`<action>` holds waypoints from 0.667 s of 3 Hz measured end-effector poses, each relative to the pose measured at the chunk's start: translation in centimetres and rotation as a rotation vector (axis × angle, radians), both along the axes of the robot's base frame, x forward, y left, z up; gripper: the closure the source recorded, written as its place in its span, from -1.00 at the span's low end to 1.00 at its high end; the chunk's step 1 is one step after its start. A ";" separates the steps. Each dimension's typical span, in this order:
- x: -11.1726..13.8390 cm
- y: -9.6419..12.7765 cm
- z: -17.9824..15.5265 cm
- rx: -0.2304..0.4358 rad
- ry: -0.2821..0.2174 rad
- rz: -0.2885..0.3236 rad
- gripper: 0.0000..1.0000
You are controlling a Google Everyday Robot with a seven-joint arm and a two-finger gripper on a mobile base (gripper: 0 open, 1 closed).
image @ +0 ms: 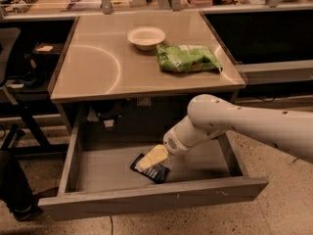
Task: Pick rxbar blueberry from top drawer and place on counter
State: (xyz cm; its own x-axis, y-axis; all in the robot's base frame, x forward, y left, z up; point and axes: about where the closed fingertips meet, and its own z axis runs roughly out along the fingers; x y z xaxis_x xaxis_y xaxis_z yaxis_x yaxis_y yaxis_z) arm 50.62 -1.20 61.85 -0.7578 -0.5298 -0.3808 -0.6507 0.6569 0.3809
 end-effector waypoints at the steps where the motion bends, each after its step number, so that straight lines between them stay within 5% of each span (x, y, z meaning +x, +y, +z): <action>1: -0.8 0.5 0.9 -0.013 -0.004 0.014 -1.00; 2: -1.1 1.0 1.3 -0.023 0.005 0.012 -1.00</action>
Offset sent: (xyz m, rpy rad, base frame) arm -0.0127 0.0151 0.0188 -0.0349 0.0166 0.0035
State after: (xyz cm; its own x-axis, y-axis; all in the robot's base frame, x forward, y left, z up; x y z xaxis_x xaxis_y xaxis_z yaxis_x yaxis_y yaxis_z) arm 49.53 -0.16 63.13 -0.7532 -0.5476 -0.3643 -0.6567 0.6575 0.3693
